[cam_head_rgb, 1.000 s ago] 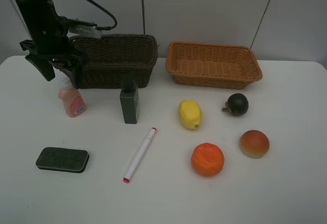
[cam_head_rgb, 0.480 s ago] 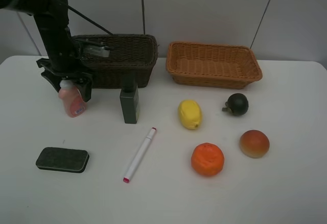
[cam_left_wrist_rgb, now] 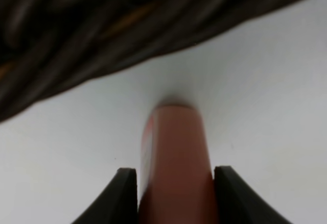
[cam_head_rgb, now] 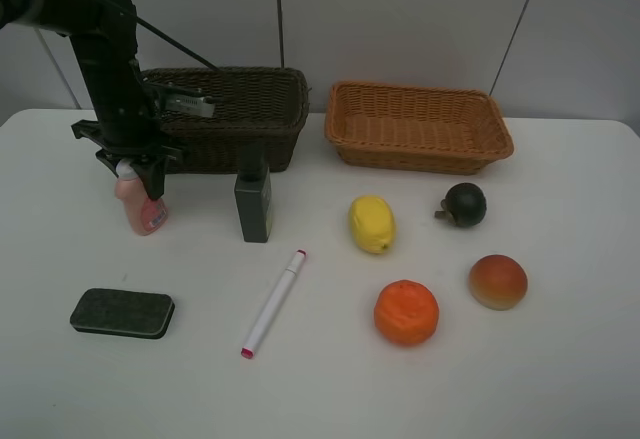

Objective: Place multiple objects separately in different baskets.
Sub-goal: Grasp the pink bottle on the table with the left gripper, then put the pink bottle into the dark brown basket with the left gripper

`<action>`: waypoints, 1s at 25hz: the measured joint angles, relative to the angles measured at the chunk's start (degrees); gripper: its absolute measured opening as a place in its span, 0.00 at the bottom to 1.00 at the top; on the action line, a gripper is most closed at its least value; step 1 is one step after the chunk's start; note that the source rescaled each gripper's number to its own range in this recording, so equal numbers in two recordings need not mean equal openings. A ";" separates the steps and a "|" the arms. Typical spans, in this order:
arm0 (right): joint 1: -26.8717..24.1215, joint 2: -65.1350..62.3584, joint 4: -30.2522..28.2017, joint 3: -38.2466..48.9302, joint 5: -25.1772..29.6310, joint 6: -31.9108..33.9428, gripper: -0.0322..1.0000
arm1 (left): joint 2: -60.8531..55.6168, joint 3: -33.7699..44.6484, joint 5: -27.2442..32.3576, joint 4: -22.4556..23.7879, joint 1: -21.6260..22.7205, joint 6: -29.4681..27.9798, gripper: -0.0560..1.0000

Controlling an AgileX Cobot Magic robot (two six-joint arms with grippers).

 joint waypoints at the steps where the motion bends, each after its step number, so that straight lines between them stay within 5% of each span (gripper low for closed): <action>1: 0.00 0.00 0.00 0.00 0.00 0.00 0.95 | 0.00 0.00 0.33 0.00 0.00 0.00 0.33; 7: 0.00 0.00 0.00 0.00 0.00 0.00 0.95 | -3.52 -4.13 5.25 -3.06 0.00 -1.13 0.33; 15: 0.00 0.00 0.00 0.00 0.00 0.00 0.95 | -4.63 -27.73 7.47 -4.52 0.43 -1.27 0.33; 20: 0.00 0.00 0.00 0.00 0.00 0.00 0.95 | 4.12 -37.22 5.00 -4.05 2.77 -3.37 0.33; 25: 0.00 0.00 0.00 0.00 0.00 0.00 0.95 | 10.94 -38.81 -0.71 -1.52 4.14 -5.32 0.33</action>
